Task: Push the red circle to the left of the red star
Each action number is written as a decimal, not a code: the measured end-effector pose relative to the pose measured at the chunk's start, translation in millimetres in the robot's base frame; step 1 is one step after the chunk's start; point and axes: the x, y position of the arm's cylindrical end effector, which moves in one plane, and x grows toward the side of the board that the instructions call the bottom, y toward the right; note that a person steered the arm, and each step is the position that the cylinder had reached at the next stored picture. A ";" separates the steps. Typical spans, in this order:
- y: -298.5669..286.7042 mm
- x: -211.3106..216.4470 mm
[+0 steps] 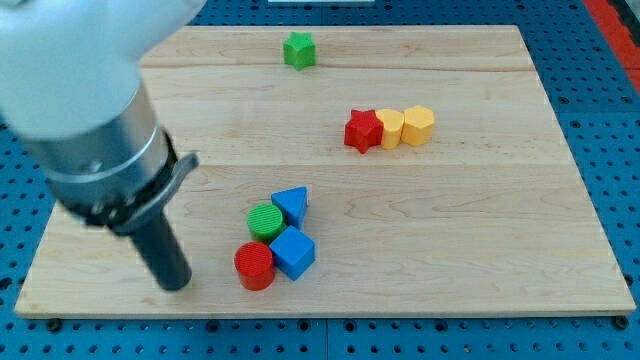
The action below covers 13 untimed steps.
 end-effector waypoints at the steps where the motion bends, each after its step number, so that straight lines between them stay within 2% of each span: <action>1: 7.4 15.0; 3: 91.0 15.6; 4: 101.0 12.5; 7: 47.7 -33.8; 9: 43.3 -88.2; 10: -6.0 -88.9; 12: -17.8 -127.6; 13: -11.5 -162.7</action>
